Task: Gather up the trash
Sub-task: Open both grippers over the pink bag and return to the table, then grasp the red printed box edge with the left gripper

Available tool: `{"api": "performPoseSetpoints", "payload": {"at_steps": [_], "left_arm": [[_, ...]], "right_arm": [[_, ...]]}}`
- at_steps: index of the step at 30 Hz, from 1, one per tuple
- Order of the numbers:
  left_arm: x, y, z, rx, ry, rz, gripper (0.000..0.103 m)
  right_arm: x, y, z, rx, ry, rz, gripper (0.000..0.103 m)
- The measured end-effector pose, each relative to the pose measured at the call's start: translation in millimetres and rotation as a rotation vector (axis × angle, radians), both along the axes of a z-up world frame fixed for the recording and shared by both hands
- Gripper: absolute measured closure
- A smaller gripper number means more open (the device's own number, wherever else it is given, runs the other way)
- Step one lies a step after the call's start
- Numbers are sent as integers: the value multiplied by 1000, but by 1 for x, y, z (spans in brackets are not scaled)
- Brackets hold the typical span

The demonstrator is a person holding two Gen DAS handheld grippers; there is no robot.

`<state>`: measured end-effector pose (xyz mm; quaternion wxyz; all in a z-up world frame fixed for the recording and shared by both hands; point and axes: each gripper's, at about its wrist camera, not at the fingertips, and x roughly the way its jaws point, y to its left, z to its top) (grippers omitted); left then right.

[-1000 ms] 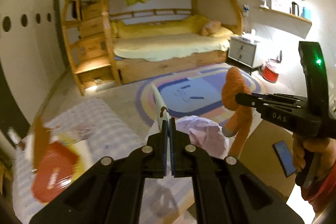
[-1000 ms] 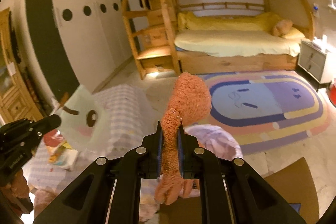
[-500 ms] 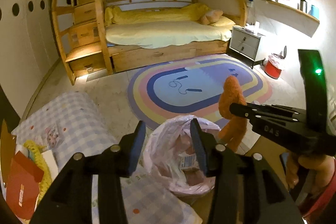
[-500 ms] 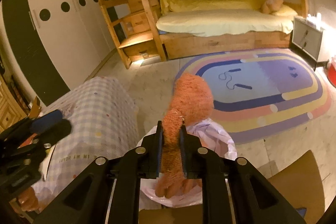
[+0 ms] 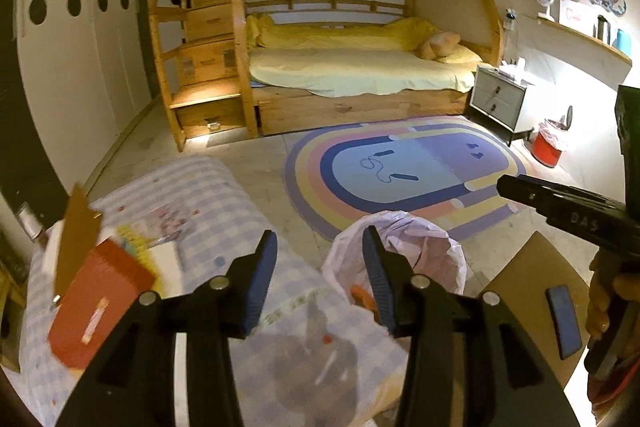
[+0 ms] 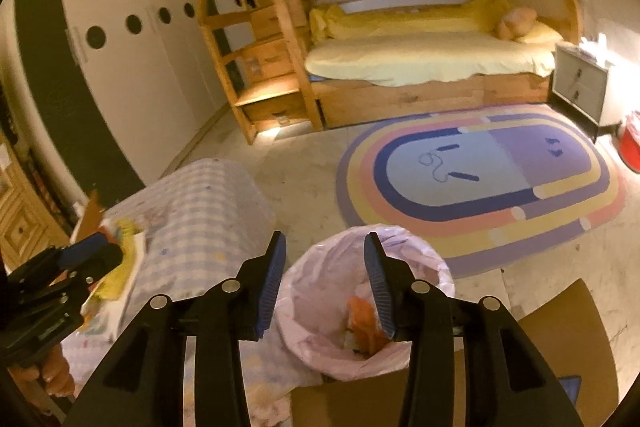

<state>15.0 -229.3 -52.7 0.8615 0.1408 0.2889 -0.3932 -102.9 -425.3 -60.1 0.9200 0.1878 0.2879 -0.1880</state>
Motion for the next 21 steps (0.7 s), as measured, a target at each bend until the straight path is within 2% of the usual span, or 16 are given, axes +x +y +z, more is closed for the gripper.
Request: {"api": "performPoseSetpoints", "payload": {"at_steps": [7, 14, 17, 21], "left_arm": [[-12, 79, 7, -18, 5, 118, 45], [-8, 161, 3, 20, -24, 302, 43], [1, 194, -2, 29, -30, 381, 39], [22, 228, -13, 23, 16, 450, 23]], "right_arm": [[7, 65, 17, -27, -7, 140, 60], [36, 132, 25, -71, 9, 315, 59], [52, 159, 24, -89, 22, 380, 58], [74, 185, 17, -112, 42, 436, 51]]}}
